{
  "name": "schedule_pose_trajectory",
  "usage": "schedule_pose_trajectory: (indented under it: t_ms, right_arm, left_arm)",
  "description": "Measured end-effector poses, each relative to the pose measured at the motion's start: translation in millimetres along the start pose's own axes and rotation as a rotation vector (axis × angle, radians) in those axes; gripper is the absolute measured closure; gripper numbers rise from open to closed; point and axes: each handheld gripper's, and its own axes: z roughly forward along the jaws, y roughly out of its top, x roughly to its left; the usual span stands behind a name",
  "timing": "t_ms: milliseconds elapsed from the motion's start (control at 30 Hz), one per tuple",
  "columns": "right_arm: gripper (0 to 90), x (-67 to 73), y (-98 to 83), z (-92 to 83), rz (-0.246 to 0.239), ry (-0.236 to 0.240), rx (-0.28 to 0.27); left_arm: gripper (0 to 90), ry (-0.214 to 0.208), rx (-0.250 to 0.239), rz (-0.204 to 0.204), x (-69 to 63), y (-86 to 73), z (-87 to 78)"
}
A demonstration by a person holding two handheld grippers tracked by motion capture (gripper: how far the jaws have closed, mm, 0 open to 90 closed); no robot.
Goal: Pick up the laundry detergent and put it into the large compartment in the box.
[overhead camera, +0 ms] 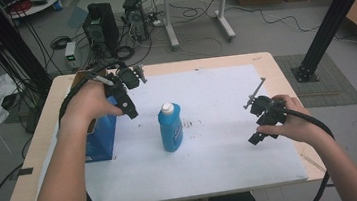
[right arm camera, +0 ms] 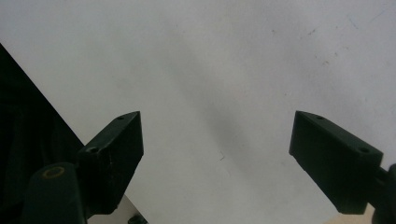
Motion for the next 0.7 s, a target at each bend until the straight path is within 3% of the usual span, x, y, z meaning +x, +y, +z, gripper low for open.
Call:
schedule_pose_trajectory:
  t_ms: [267,700]
  right_arm:
    - [18.0,0.0,1.6,-2.4,-0.001,0.0,-0.006]
    - [18.0,3.8,-2.1,-4.4,-0.011,-0.009,-0.018]
  left_arm:
    - [8.8,0.006,0.005,0.0,-4.4,-1.8,-2.4]
    - [10.5,0.034,-0.028,-0.046,-21.0,-9.0,-21.6]
